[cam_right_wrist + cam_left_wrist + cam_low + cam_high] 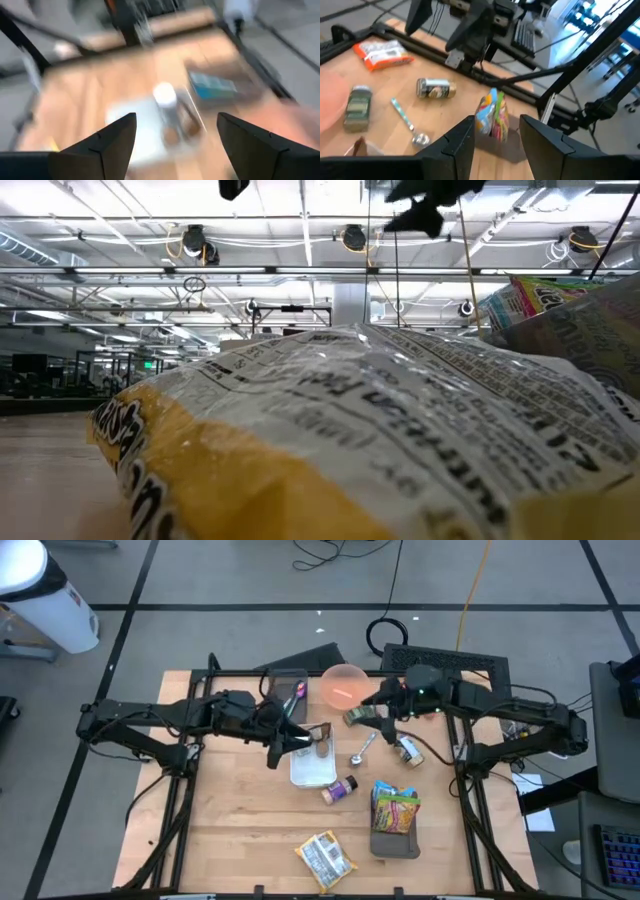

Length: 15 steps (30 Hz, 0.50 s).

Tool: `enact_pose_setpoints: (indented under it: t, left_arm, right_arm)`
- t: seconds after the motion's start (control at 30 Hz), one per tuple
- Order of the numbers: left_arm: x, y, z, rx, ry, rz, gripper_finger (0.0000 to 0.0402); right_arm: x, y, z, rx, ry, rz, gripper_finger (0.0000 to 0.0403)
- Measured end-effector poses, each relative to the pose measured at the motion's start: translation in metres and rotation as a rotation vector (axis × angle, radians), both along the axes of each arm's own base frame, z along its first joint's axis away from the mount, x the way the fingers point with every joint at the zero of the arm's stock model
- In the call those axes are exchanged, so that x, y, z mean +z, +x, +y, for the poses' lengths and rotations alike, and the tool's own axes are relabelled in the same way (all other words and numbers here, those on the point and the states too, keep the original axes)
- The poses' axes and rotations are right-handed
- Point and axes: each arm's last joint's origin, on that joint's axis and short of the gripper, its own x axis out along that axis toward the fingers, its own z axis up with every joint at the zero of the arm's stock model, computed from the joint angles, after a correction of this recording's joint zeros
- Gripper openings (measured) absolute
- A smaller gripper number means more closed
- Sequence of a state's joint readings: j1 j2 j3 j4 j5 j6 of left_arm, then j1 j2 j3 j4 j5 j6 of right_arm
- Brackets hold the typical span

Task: Pick & Place Food Item
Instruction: Put the yellow noodle pack into the bottom black transparent bin

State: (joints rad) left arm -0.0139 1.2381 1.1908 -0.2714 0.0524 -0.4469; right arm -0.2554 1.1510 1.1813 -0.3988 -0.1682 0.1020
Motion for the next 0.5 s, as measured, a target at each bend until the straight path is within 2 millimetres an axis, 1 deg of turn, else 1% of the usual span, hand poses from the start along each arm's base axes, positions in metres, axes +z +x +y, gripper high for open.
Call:
enact_pose_setpoints:
  t: [0.07, 0.2, 0.27, 0.37, 0.5]
  left_arm:
    - [-0.003, -0.001, 0.000, -0.001, -0.002, 0.028, 0.0161]
    - [-0.008, -0.003, -0.001, -0.064, -0.034, 0.094, 0.0161]
    - [-0.012, -0.005, -0.002, -0.095, -0.089, 0.142, 0.0161]
    - [-0.017, -0.008, -0.007, -0.140, -0.196, 0.215, 0.0161]
    - [-0.027, -0.006, -0.026, -0.248, -0.337, 0.325, 0.0161]
  right_arm:
    - [0.001, -0.003, 0.001, 0.007, 0.004, 0.078, 0.0269]
    - [0.000, -0.001, 0.014, 0.183, 0.125, 0.062, 0.0260]
    - [-0.004, 0.003, 0.019, 0.250, 0.193, 0.051, 0.0256]
    - [-0.015, 0.006, 0.023, 0.258, 0.250, 0.083, 0.0252]
    - [-0.029, 0.013, 0.025, 0.250, 0.290, 0.062, 0.0252]
